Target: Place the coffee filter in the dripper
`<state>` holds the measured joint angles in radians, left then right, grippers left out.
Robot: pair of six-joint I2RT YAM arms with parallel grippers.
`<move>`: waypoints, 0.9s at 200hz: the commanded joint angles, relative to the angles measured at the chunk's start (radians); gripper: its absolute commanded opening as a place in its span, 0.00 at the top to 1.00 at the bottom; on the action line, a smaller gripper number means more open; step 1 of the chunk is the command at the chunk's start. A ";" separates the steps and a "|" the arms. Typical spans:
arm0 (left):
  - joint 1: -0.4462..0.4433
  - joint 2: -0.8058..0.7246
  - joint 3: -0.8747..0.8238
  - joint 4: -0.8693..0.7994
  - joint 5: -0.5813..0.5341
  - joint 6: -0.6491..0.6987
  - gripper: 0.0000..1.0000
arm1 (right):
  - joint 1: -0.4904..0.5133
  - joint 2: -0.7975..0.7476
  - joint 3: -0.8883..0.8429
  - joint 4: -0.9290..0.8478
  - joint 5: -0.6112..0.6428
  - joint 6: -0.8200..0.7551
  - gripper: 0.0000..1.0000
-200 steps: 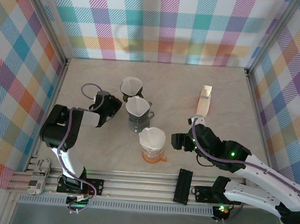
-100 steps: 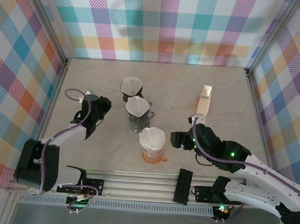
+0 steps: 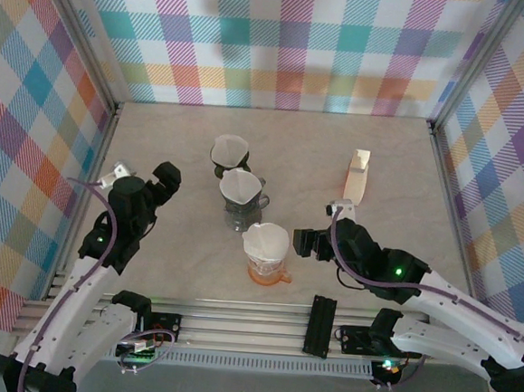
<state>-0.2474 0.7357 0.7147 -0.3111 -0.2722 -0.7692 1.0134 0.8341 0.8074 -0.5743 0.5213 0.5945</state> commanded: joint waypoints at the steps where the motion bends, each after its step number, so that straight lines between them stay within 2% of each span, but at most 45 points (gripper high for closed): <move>1: -0.006 0.007 0.033 -0.203 -0.105 -0.022 0.00 | -0.006 0.012 -0.005 0.040 0.072 -0.010 0.01; 29: -0.006 0.009 -0.022 -0.142 -0.115 -0.015 0.00 | -0.006 0.021 -0.001 0.039 0.086 -0.014 0.01; 69: -0.006 0.030 -0.135 0.159 -0.231 0.252 0.00 | -0.006 0.002 -0.017 0.014 0.167 0.022 0.01; 97: 0.010 0.196 -0.127 0.279 -0.329 0.363 0.00 | -0.006 -0.016 -0.041 0.007 0.230 0.045 0.01; 132: 0.077 0.452 -0.121 0.421 -0.300 0.555 0.00 | -0.007 -0.039 -0.068 -0.011 0.260 0.084 0.01; 180: 0.091 0.633 -0.202 0.777 -0.222 0.743 0.00 | -0.007 -0.063 -0.102 -0.012 0.268 0.100 0.01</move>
<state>-0.1646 1.3128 0.5415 0.2173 -0.5323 -0.1741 1.0134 0.7845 0.7227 -0.5777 0.7532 0.6704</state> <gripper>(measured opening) 0.999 0.990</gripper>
